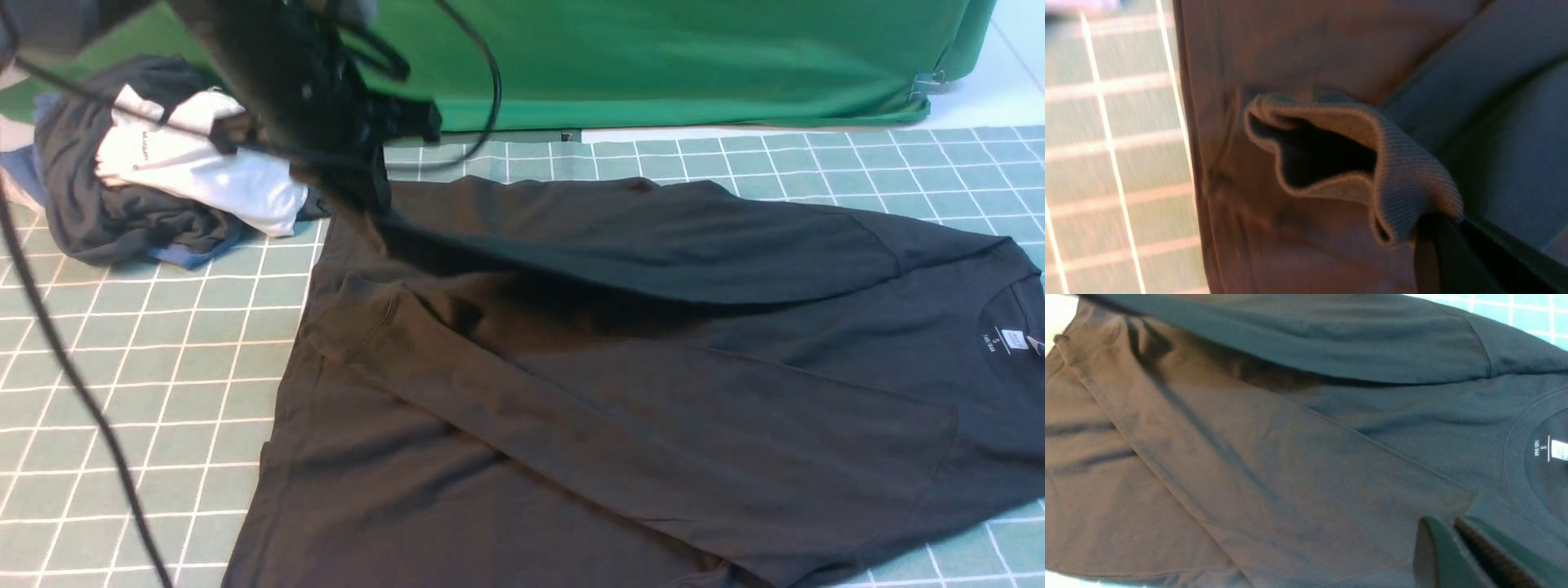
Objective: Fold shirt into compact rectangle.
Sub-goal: 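Fold the left side of the dark shirt inward over its body with the left gripper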
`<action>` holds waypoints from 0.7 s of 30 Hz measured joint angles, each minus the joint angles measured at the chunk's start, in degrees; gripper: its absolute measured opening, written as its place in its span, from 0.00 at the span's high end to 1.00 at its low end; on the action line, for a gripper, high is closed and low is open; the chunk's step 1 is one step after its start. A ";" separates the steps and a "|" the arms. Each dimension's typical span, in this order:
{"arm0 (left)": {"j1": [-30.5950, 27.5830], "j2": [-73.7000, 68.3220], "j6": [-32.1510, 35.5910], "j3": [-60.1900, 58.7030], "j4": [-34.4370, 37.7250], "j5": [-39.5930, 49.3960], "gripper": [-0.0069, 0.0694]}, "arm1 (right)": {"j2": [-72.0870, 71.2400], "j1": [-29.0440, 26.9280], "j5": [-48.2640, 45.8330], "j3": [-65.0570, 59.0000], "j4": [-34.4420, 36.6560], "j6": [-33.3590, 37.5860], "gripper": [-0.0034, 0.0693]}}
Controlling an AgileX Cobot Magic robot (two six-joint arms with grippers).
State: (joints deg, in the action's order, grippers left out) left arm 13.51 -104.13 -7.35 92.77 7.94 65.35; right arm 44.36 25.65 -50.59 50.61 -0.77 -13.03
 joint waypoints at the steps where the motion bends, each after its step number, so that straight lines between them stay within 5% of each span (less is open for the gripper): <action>1: 0.11 0.64 -0.08 -1.72 0.00 -0.44 0.89 | 0.00 0.00 0.00 0.00 0.00 0.00 0.87; 12: 1.36 8.04 -3.00 -28.34 0.49 -13.00 0.89 | 0.00 0.00 0.18 0.00 0.77 1.52 0.85; 21: 1.36 7.59 -0.50 -32.01 4.38 -11.79 0.78 | 0.00 0.00 0.66 0.00 1.27 1.52 0.85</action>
State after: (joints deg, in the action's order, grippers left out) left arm 14.88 -96.55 -7.85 60.76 12.32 53.56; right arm 44.36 25.65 -49.93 50.61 0.50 -11.51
